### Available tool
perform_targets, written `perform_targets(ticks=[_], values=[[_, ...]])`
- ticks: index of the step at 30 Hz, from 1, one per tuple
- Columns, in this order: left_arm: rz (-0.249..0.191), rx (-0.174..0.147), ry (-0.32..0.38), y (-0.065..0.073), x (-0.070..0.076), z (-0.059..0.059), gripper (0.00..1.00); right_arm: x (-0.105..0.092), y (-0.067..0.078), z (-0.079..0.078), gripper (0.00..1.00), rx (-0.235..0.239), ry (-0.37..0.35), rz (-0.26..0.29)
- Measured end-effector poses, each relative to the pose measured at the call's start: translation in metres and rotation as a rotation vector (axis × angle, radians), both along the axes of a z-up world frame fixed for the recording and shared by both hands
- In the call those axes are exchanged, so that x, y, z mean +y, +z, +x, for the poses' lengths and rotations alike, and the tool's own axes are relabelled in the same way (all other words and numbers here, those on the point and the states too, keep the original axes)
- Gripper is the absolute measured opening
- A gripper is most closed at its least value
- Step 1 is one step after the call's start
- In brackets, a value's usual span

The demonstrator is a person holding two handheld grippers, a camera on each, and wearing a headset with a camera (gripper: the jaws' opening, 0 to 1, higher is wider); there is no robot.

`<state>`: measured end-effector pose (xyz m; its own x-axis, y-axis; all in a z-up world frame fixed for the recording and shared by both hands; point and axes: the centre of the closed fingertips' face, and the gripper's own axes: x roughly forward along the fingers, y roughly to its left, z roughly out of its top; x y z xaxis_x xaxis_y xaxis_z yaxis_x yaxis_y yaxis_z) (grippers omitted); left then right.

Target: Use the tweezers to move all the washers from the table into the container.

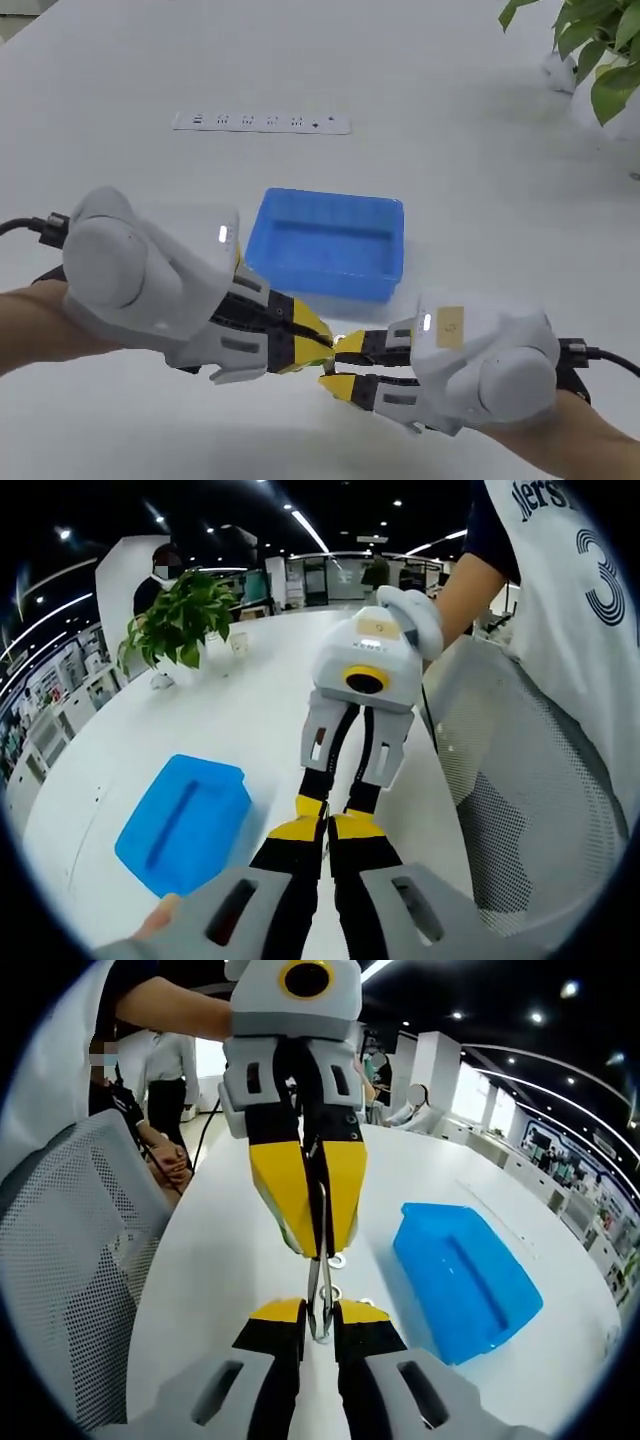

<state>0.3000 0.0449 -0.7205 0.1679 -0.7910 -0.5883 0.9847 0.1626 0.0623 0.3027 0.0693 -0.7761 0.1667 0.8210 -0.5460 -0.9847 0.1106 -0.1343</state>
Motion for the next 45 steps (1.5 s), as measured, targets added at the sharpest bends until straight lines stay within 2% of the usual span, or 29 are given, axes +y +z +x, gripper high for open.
perform_targets(ticks=[13, 19, 27, 36, 45], values=[[-0.004, 0.026, 0.025, 0.000, -0.002, 0.006, 0.06, -0.001, -0.004, 0.003, 0.12, 0.019, -0.009, -0.006], [-0.001, 0.038, 0.037, -0.001, -0.001, 0.011, 0.06, -0.001, -0.004, 0.006, 0.11, 0.053, -0.020, -0.004], [0.003, 0.060, 0.039, -0.001, -0.002, 0.007, 0.06, -0.002, -0.005, 0.003, 0.10, 0.049, -0.027, -0.008], [0.006, 0.054, 0.037, 0.004, -0.002, 0.004, 0.06, -0.001, 0.000, 0.003, 0.11, 0.032, -0.033, -0.004], [0.005, 0.039, 0.034, 0.019, 0.003, 0.004, 0.06, 0.003, 0.015, 0.004, 0.11, 0.016, -0.029, 0.012]])
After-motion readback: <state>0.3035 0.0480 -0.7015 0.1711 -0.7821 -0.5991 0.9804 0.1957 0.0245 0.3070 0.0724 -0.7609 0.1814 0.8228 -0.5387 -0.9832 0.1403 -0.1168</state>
